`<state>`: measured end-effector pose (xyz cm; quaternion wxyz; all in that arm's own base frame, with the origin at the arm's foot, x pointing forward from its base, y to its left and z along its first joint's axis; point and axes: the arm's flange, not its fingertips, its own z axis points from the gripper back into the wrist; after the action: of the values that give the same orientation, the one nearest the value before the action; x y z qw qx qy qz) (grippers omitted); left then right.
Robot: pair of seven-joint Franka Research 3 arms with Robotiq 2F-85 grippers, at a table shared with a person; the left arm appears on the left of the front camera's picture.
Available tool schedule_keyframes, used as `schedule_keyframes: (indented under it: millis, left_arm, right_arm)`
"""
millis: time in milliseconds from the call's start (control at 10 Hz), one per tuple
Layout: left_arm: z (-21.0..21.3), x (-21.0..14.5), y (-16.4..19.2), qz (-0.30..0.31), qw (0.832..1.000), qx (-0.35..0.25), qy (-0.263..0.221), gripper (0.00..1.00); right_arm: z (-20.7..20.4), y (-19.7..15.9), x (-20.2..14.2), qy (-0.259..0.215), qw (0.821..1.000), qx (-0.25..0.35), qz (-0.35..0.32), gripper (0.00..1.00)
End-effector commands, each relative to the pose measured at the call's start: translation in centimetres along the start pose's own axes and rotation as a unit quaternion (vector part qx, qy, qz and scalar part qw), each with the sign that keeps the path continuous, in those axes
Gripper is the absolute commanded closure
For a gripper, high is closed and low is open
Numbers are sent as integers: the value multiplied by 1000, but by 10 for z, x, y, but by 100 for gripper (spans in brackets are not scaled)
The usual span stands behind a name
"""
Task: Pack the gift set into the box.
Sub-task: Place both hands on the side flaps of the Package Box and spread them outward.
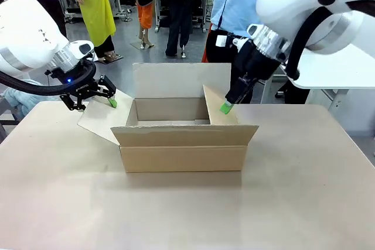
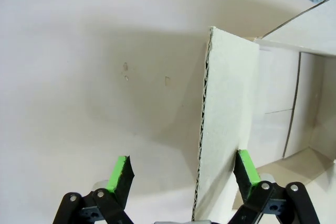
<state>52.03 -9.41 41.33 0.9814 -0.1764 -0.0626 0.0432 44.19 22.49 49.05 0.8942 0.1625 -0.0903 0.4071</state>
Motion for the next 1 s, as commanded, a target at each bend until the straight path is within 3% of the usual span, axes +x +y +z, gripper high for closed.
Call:
schedule_keyframes:
  millis: [0,100,200,300,400,500,600,700,900]
  left_arm:
    - [2,-1,-1,6,1000,7,-1,0]
    - [2,-1,-1,6,1000,7,-1,0]
    - [2,-1,-1,6,1000,7,-1,0]
    - [2,-1,-1,6,1000,7,-1,0]
    - [2,-1,-1,6,1000,7,-1,0]
    - [2,-1,-1,6,1000,7,-1,0]
    - [2,-1,-1,6,1000,7,-1,0]
    - [2,-1,-1,6,1000,7,-1,0]
    - [2,-1,-1,6,1000,7,-1,0]
  right_arm:
    - [35,43,63,42,981,-112,-150,0]
    - [0,0,0,0,1000,0,0,0]
    - [0,0,0,0,1000,0,0,0]
    - [22,25,15,6,997,-56,-54,0]
    - [13,26,17,57,973,-118,-190,0]
    - [20,47,37,69,946,-202,-243,0]
    - [20,64,62,114,927,-244,-259,0]
    - [10,75,90,172,908,-254,-286,0]
    - [-30,87,142,184,892,-258,-321,0]
